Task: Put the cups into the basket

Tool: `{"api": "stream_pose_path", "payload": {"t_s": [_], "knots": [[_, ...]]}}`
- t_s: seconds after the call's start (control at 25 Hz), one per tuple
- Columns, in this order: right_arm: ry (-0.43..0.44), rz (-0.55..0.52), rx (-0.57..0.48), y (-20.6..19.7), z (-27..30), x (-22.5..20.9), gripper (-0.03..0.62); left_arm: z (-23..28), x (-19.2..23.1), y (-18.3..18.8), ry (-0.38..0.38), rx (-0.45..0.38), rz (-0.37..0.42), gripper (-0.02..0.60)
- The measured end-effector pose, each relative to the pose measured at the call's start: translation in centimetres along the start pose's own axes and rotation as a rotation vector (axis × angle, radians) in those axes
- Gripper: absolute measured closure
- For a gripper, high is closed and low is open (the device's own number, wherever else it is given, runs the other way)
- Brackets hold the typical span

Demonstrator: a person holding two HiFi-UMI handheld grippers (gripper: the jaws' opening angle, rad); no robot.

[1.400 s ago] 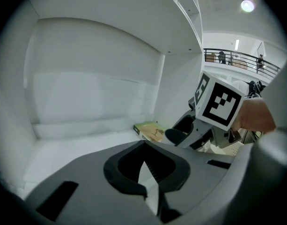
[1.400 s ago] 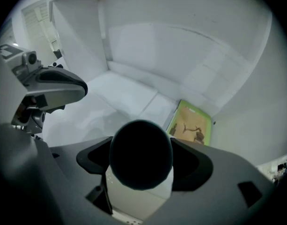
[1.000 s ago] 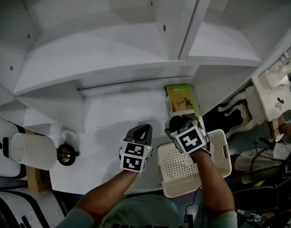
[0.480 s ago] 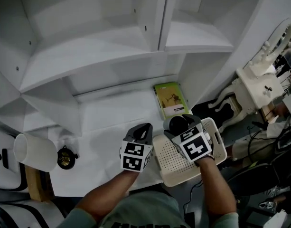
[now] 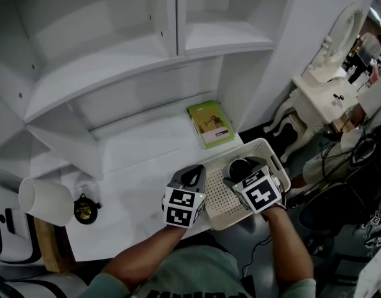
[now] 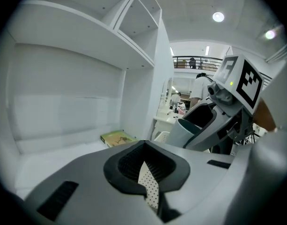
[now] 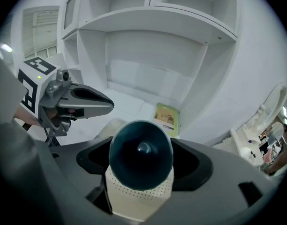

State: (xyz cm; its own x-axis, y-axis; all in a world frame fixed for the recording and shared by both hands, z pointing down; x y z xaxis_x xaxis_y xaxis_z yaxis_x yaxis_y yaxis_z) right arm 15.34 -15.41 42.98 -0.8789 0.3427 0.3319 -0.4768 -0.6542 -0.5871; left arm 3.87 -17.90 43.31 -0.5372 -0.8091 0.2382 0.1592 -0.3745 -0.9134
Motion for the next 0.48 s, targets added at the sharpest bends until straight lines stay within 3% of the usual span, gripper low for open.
{"api": "stream_pose_path", "payload": {"t_s": [0.24,0.48], "knots": [[0.011,-0.004,0.1,-5.6,0.7,-0.2,0.212,1.7,-2.9,-1.3,-0.061,0.04,0.015,0.575],[0.069,-0.025,0.156,-8.6,2.5,0.7,0.212,3.0,-3.9,-2.4,-0.092,0.091,0.016,0.574]]}}
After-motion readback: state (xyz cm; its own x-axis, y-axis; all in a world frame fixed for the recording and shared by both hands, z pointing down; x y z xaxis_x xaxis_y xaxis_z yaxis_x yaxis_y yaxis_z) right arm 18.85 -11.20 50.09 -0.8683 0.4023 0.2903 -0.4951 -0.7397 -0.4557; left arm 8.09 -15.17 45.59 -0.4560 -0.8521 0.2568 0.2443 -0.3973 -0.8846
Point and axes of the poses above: the fingertips, and each gripper's own axes: z forward along the fingers, x to its left, y out of its top, the point moved 3 cm from there along -z, backward along the fingers, and after that the axes turned 14 degrees about -y, right-handed, at the moved point
